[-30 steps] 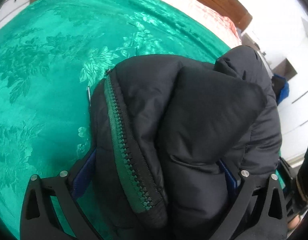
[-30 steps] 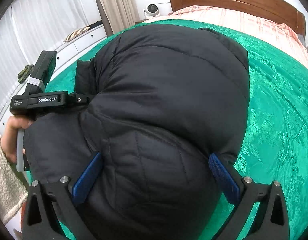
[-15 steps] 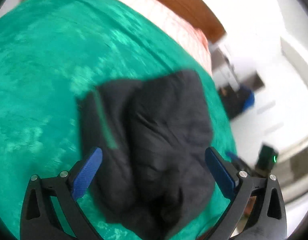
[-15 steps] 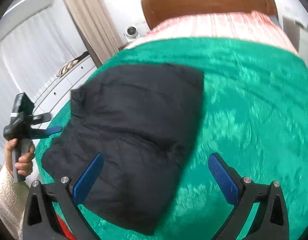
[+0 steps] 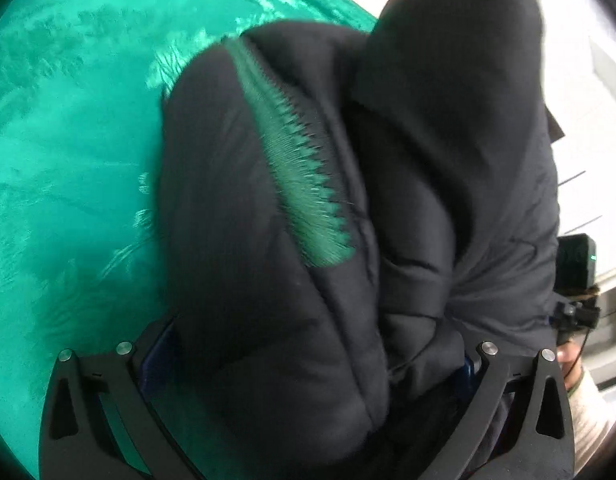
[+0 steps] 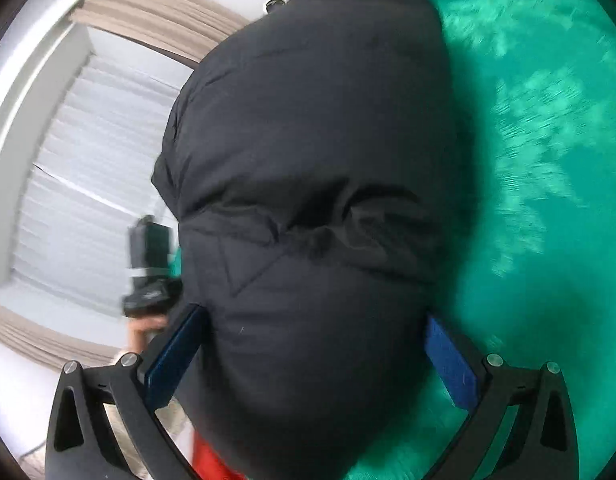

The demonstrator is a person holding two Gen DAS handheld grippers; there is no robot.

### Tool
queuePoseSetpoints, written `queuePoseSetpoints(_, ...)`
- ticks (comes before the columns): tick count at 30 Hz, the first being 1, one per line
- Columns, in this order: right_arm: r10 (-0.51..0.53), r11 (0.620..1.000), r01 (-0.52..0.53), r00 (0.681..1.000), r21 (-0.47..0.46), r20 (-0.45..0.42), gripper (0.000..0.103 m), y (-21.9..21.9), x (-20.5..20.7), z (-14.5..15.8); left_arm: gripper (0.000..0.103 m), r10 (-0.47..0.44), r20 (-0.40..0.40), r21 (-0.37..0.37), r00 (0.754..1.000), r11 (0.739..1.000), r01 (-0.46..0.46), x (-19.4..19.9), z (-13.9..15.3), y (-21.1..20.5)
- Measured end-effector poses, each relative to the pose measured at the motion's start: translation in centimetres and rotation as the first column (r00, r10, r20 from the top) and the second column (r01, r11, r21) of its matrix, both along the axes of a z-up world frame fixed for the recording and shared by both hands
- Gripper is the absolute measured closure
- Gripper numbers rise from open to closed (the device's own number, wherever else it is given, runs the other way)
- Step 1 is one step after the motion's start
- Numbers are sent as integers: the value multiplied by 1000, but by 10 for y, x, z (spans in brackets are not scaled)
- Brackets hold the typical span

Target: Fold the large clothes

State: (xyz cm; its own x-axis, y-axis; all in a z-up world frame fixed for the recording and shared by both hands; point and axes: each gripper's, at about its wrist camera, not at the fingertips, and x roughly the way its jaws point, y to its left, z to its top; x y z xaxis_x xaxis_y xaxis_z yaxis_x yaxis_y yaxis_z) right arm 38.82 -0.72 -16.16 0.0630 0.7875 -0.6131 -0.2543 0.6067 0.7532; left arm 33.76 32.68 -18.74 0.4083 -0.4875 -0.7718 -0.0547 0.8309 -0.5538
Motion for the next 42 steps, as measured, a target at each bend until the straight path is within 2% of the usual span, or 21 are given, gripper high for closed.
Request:
queuePoseSetpoints(2,-8,1000,9,999,14,-43,0,8,4,-15,0,20,-12,-10,1000,1000,-20,3,-4,0)
queuePoseSetpoints(3,-6,1000,6,1000,-6,-15,1,14,4,-16,0,30,-19,-9,999,1000,-30,3,-3,0)
queuePoseSetpoints(4,10,998,-6,998,-59,65,2,20,-2,-7,0,39,-26,-4,999,999,-39,3,-2,0)
queuePoseSetpoints(5,28,994,-14,990,-106,136,6,25,-8,2,5,52,-28,-6,998,999,-52,-1,1,-2)
queuePoseSetpoints(6,46,991,-18,978,-135,202,10,29,-17,13,21,59,-12,-35,998,998,-59,-5,5,-3)
queuePoseSetpoints(7,62,989,-26,965,-144,253,16,30,-25,23,26,68,7,-77,998,995,-67,-10,8,-2)
queuePoseSetpoints(9,101,991,-62,935,-122,341,22,29,-41,41,39,87,50,-97,995,992,-82,-23,20,-2)
queuePoseSetpoints(11,114,993,-90,911,-80,395,25,23,-53,59,44,88,100,-94,991,993,-78,-33,39,-7)
queuePoseSetpoints(14,95,995,-103,871,-10,482,26,9,-67,97,47,75,208,-115,975,992,-52,-41,83,-22)
queuePoseSetpoints(18,48,993,-99,818,59,573,26,-24,-67,147,45,47,331,-108,942,994,-11,-35,145,-49)
queuePoseSetpoints(20,34,995,-85,810,61,585,25,-46,-61,160,41,30,358,-89,933,996,2,-27,158,-64)
queuePoseSetpoints(21,25,996,-70,823,57,568,23,-61,-54,161,31,27,364,-70,931,998,-2,-19,159,-76)
queuePoseSetpoints(22,19,998,-52,840,45,542,15,-71,-48,157,24,27,355,-53,935,999,-9,-13,152,-85)
queuePoseSetpoints(23,9,1000,-19,860,13,511,4,-82,-43,149,9,26,334,-16,942,1000,-22,-4,139,-97)
queuePoseSetpoints(24,-22,997,56,875,-57,483,0,-95,-38,140,5,29,322,20,946,999,-37,1,128,-100)
queuePoseSetpoints(26,-93,955,209,885,-210,456,0,-123,-41,118,5,25,302,162,953,984,-77,-3,102,-113)
queuePoseSetpoints(28,-111,922,268,874,-280,472,0,-148,-61,107,5,17,334,234,942,967,-101,-19,94,-124)
queuePoseSetpoints(31,-106,893,322,830,-314,548,0,-172,-98,113,5,29,418,307,908,936,-171,-47,105,-132)
queuePoseSetpoints(36,-21,842,382,728,-381,685,0,-167,-146,146,1,40,490,386,871,886,-258,-77,132,-146)
queuePoseSetpoints(40,-29,824,460,616,-330,787,0,-161,-174,171,1,16,529,445,848,846,-293,-108,156,-161)
queuePoseSetpoints(42,-70,821,498,573,-279,816,0,-162,-191,182,0,6,549,465,836,829,-311,-123,167,-172)
